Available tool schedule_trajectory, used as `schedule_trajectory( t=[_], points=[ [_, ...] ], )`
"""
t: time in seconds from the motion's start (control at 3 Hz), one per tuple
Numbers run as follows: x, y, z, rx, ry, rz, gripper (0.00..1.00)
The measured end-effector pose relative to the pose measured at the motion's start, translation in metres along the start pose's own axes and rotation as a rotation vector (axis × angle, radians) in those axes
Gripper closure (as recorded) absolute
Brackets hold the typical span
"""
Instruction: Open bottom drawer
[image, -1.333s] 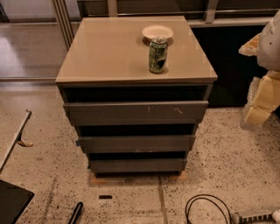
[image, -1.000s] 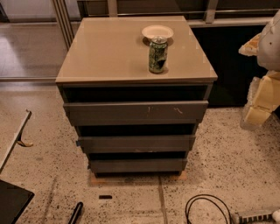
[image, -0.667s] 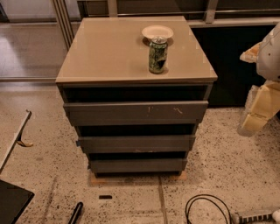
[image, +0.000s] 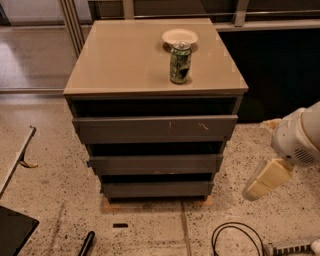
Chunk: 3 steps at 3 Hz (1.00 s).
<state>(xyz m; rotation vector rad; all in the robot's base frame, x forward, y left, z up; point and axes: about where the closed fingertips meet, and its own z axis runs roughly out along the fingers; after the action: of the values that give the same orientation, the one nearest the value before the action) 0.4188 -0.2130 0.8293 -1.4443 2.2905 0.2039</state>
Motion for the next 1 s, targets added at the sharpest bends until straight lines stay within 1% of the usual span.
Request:
schedule_trajectory(
  t=[0.33, 0.67, 1.0],
  points=[
    [0.024, 0.022, 0.081, -0.086, -0.143, 0.1, 0.0],
    [0.031, 0.026, 0.152, -0.112, -0.317, 0.161, 0.0],
    [0.019, 0.007, 0.197, -0.045, -0.518, 0.193, 0.0]
  ],
)
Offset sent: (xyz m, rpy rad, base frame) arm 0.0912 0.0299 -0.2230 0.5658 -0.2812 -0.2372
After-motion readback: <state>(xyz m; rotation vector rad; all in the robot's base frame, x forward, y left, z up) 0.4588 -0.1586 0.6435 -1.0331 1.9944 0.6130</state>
